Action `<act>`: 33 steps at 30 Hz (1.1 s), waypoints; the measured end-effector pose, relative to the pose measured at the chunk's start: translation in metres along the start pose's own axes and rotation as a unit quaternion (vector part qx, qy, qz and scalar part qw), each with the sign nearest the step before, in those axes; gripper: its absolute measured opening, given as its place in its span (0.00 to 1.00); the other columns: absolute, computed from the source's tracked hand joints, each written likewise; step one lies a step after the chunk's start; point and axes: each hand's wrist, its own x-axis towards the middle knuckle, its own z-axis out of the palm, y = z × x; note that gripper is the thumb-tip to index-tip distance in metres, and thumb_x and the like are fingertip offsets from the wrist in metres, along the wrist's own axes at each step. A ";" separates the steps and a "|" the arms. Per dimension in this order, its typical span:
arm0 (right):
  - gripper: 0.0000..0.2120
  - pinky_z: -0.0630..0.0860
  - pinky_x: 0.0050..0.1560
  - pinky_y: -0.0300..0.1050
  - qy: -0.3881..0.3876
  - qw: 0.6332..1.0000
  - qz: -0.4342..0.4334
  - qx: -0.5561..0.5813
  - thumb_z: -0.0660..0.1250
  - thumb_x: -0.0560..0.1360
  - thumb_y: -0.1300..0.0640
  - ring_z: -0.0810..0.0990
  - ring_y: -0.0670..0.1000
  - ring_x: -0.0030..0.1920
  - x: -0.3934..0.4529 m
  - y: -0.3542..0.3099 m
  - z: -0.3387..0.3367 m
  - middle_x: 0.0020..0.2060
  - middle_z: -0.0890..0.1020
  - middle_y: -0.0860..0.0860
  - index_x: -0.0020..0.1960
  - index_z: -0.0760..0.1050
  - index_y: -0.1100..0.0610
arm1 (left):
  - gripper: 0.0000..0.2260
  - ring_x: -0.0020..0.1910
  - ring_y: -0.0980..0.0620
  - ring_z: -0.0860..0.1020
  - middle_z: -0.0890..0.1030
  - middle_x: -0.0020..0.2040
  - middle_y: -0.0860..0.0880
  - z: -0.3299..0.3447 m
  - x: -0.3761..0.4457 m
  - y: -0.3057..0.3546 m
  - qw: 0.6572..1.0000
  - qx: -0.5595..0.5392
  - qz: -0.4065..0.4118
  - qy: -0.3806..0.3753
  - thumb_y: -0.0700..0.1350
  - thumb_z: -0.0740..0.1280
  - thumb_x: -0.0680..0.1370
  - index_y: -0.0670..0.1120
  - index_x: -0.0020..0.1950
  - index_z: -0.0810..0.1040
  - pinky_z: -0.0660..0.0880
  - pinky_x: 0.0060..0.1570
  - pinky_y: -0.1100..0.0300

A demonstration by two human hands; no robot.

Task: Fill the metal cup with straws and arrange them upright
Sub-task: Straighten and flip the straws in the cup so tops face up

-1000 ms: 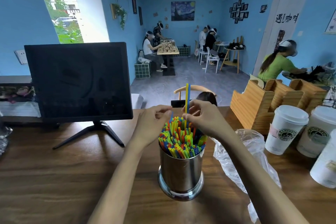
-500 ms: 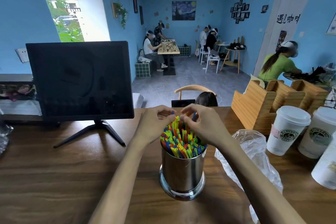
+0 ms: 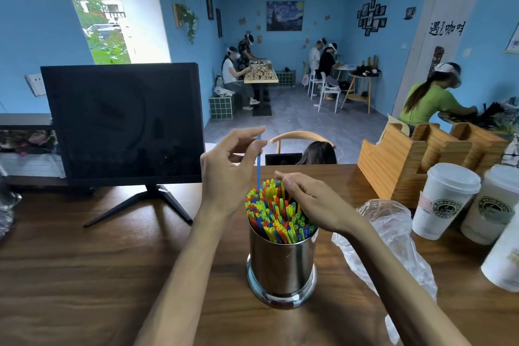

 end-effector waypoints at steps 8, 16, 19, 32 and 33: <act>0.27 0.63 0.67 0.38 0.025 0.996 0.027 0.079 0.48 0.83 0.38 0.67 0.41 0.72 0.001 0.004 -0.004 0.72 0.71 0.41 0.79 0.62 0.44 | 0.07 0.47 0.46 0.86 0.86 0.48 0.44 -0.013 0.003 0.045 0.978 -0.150 0.068 0.127 0.40 0.69 0.80 0.49 0.57 0.79 0.81 0.39 0.58; 0.13 0.74 0.50 0.34 0.043 0.997 0.062 0.025 0.60 0.84 0.50 0.79 0.44 0.58 0.015 0.010 -0.007 0.58 0.82 0.45 0.64 0.79 0.50 | 0.05 0.49 0.63 0.82 0.84 0.48 0.58 0.000 -0.010 -0.011 0.978 0.078 -0.091 -0.170 0.47 0.73 0.78 0.54 0.53 0.83 0.80 0.51 0.60; 0.13 0.73 0.52 0.34 0.051 0.996 0.057 0.036 0.60 0.84 0.51 0.79 0.42 0.58 0.015 0.011 -0.006 0.56 0.82 0.43 0.64 0.80 0.50 | 0.04 0.54 0.63 0.79 0.82 0.51 0.61 -0.001 -0.015 -0.032 0.941 0.151 -0.116 -0.280 0.53 0.73 0.77 0.58 0.51 0.86 0.78 0.57 0.57; 0.16 0.76 0.54 0.37 0.045 0.995 0.070 0.054 0.57 0.84 0.45 0.80 0.44 0.58 0.011 0.013 -0.002 0.56 0.82 0.44 0.67 0.78 0.48 | 0.09 0.40 0.64 0.79 0.82 0.40 0.60 0.016 0.007 -0.038 0.911 0.186 -0.224 -0.291 0.56 0.69 0.79 0.54 0.50 0.86 0.75 0.39 0.68; 0.16 0.76 0.54 0.36 0.045 0.995 0.071 0.055 0.57 0.84 0.45 0.80 0.44 0.58 0.010 0.013 -0.002 0.56 0.81 0.44 0.67 0.77 0.48 | 0.08 0.40 0.63 0.80 0.82 0.40 0.59 0.017 0.007 -0.039 0.907 0.198 -0.226 -0.296 0.55 0.70 0.79 0.53 0.49 0.86 0.76 0.39 0.68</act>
